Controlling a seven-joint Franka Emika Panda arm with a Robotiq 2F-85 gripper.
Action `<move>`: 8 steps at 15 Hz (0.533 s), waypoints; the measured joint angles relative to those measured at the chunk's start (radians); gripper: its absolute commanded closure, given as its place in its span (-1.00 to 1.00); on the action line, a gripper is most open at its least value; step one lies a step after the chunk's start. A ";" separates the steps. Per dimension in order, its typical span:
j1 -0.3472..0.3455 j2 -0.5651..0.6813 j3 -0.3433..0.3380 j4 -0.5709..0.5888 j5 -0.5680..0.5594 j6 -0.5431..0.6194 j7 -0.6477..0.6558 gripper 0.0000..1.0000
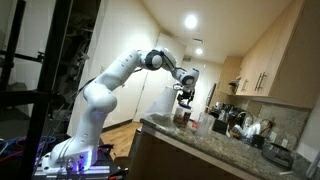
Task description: Remove the spoon from the blue lid and put it on the countertop
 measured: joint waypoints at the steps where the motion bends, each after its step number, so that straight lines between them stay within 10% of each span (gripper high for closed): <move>1: -0.002 0.000 0.000 0.002 0.000 -0.006 0.007 -1.00; 8: -0.006 0.000 0.000 0.006 0.001 -0.022 0.023 -1.00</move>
